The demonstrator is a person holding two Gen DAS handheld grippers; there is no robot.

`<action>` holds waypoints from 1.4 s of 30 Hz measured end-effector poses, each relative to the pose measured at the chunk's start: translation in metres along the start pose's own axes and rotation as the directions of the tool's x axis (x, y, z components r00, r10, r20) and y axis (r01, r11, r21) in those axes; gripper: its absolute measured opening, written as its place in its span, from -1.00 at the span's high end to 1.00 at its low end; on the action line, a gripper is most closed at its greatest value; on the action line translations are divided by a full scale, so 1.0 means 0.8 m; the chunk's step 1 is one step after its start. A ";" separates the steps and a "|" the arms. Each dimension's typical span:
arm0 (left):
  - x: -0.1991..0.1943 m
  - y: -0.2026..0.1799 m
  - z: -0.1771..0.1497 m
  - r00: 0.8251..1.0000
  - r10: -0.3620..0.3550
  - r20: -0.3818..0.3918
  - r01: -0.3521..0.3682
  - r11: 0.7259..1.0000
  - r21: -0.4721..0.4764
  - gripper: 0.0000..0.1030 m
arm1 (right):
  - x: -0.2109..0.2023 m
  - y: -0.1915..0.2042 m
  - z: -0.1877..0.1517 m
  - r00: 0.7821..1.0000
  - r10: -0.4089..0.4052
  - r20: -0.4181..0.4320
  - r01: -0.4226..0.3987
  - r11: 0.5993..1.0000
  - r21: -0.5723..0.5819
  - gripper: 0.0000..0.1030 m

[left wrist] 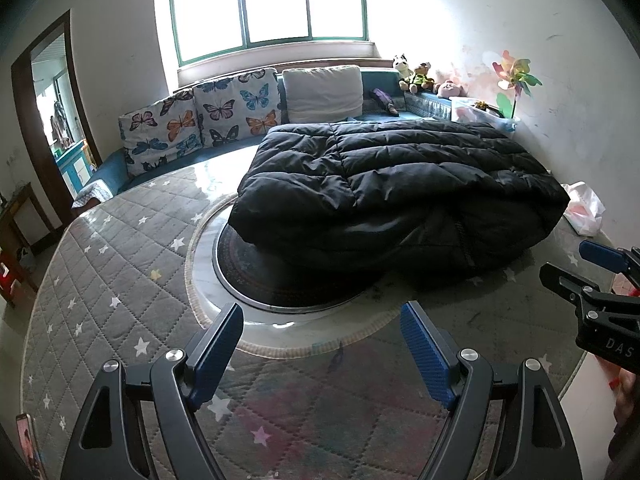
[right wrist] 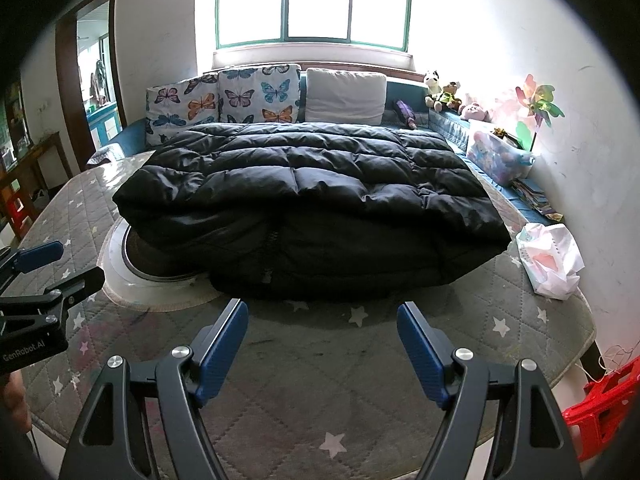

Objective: Fold large clothes

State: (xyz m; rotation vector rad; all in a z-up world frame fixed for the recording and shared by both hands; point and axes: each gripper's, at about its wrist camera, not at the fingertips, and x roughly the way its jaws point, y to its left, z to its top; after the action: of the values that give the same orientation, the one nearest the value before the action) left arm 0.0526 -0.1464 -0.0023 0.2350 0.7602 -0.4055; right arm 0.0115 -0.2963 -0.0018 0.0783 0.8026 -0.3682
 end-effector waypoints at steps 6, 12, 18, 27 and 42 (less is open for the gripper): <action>0.000 0.000 0.000 1.000 0.001 0.000 -0.001 1.000 0.001 -0.68 | 0.000 0.000 0.001 1.000 0.003 -0.002 -0.003 1.000 0.000 -0.63; 0.000 -0.001 0.000 1.000 0.002 0.000 -0.002 1.000 0.000 -0.68 | 0.001 0.001 0.001 1.000 0.004 -0.001 -0.004 1.000 -0.001 -0.63; 0.001 -0.001 -0.001 1.000 -0.002 -0.003 0.002 1.000 0.000 -0.68 | 0.001 0.002 0.001 1.000 0.003 -0.004 -0.003 1.000 -0.002 -0.63; 0.002 -0.002 -0.002 1.000 -0.004 -0.002 0.004 1.000 0.000 -0.68 | 0.002 0.004 0.001 1.000 0.008 -0.004 -0.008 1.000 -0.009 -0.63; 0.003 -0.003 -0.003 1.000 -0.006 -0.005 0.006 1.000 0.001 -0.68 | 0.003 0.005 0.001 1.000 0.009 -0.005 -0.009 1.000 -0.011 -0.63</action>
State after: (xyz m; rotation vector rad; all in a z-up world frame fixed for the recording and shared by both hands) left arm 0.0518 -0.1483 -0.0056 0.2350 0.7660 -0.4107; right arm 0.0152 -0.2933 -0.0033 0.0723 0.8084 -0.3555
